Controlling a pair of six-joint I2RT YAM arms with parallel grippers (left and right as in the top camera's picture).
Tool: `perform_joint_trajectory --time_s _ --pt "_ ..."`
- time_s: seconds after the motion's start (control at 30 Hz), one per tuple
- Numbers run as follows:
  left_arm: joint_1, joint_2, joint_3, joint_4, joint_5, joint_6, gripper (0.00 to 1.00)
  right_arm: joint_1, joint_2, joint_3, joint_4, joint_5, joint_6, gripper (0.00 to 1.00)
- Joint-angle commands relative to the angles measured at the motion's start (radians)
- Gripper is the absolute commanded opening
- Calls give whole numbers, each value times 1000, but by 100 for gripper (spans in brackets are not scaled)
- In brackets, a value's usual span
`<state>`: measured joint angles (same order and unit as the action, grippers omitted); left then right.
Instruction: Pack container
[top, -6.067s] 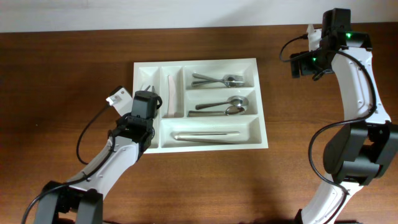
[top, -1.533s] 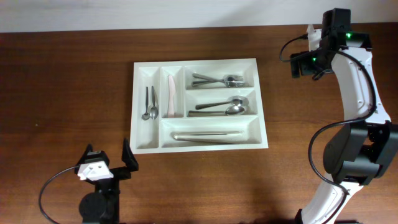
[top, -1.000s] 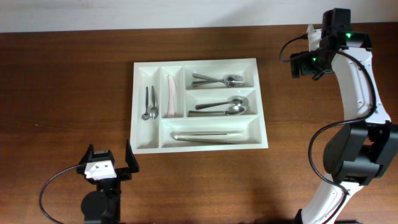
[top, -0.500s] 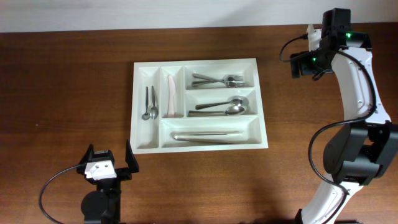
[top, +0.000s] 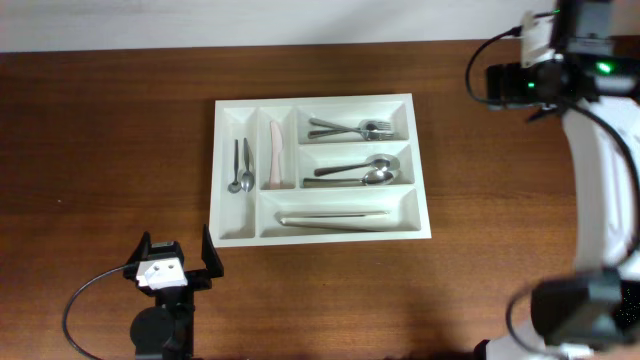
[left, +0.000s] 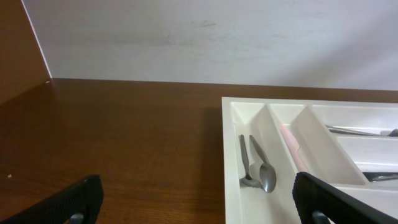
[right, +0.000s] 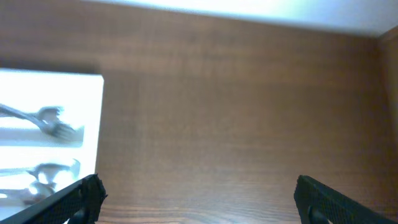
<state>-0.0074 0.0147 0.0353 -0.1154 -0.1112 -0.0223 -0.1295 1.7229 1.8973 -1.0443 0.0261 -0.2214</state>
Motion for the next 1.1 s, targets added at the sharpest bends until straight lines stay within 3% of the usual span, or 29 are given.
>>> perform_joint_trajectory --time_s 0.0,0.23,0.47,0.7,1.07 --pt "-6 -9 -8 4 11 16 99 7 -123 -27 1 1 -7 99" --pt "-6 -9 -8 3 11 16 99 83 -386 -278 20 24 -19 99" --pt "-6 -9 -8 3 11 16 99 248 -814 -810 476 45 -26 99" --pt "-6 -9 -8 3 11 16 99 251 -1172 -1296 780 -130 -25 99" --pt "-6 -9 -8 4 11 16 99 182 -1510 -1689 858 -267 -25 99"
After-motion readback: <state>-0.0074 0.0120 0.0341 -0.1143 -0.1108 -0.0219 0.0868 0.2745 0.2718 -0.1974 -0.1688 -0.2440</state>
